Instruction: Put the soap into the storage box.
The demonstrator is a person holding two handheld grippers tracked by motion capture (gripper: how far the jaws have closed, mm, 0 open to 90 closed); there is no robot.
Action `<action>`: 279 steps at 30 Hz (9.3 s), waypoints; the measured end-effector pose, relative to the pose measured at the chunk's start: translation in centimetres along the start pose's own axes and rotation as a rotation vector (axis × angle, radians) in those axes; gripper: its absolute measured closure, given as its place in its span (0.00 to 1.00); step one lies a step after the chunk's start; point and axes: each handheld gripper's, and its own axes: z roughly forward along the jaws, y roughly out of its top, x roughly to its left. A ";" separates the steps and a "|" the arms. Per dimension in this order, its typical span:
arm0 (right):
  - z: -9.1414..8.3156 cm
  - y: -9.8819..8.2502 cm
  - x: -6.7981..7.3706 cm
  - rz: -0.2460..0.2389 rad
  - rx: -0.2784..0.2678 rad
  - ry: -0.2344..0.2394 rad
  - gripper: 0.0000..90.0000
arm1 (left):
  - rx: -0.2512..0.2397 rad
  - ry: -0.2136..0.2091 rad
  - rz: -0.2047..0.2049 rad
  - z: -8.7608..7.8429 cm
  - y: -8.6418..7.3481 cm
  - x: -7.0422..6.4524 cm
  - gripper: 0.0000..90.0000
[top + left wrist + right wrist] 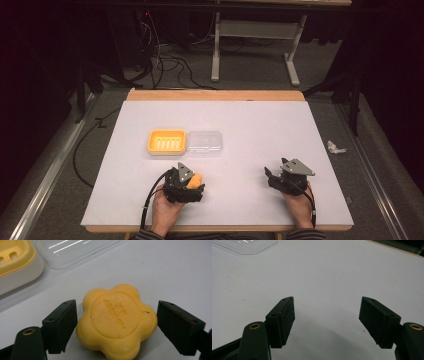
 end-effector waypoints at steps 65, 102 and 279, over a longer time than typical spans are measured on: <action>0.0 0.0 0.1 -0.004 0.004 -0.005 0.32 | -0.045 -0.055 -0.021 -2.3 2.7 0.8 0.31; 0.0 0.0 0.1 -0.008 0.007 -0.005 0.32 | -0.169 -0.047 -0.047 -3.9 8.9 3.6 0.31; 0.0 0.0 0.1 -0.014 0.005 -0.005 0.32 | -0.203 0.054 -0.097 1.6 10.8 5.1 0.19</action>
